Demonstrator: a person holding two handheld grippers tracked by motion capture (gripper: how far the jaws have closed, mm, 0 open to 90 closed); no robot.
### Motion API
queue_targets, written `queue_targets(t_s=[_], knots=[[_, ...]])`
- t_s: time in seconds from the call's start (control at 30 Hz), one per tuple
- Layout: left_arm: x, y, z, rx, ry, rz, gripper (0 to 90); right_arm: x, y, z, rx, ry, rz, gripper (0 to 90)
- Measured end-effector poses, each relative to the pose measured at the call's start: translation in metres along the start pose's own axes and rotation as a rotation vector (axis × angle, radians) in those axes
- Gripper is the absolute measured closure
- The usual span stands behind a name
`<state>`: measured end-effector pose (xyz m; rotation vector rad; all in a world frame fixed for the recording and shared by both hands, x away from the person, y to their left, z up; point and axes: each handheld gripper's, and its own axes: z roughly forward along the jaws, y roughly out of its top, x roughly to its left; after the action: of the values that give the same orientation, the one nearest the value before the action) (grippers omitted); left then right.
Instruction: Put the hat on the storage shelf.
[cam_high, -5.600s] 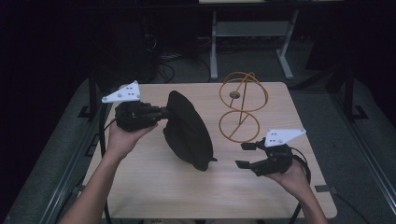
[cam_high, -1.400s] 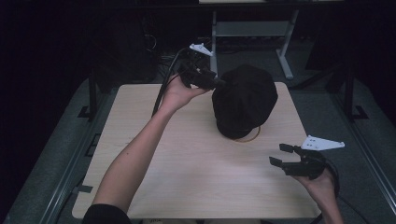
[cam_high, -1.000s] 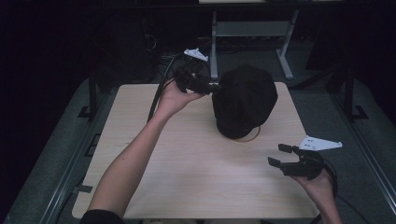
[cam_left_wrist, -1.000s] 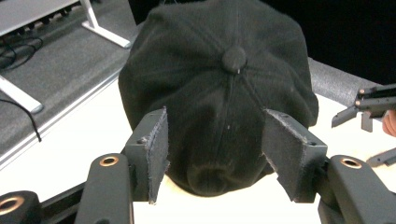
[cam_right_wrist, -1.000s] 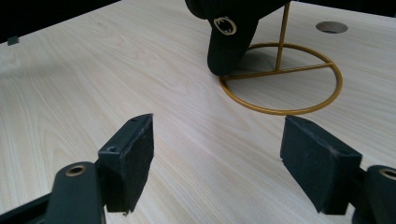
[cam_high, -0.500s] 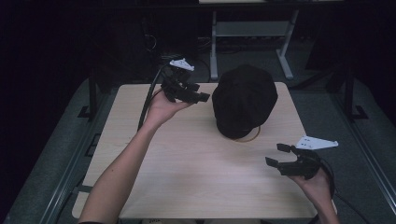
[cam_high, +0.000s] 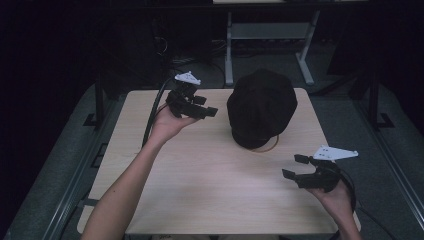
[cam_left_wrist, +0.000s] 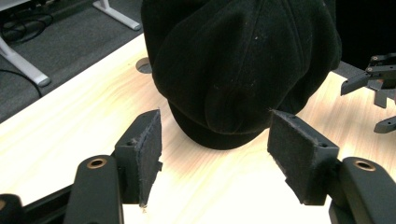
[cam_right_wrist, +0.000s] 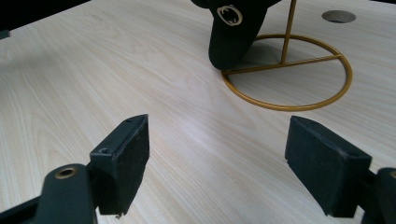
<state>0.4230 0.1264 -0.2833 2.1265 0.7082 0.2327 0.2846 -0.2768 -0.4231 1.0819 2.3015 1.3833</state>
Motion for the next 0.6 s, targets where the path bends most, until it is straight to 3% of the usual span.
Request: queue_targets(t_s=[0.6], knots=[[0.001, -0.026, -0.004, 0.000, -0.004, -0.030, 27.4, 0.002, 0.000, 0.004, 0.010, 0.000, -0.007, 21.7]])
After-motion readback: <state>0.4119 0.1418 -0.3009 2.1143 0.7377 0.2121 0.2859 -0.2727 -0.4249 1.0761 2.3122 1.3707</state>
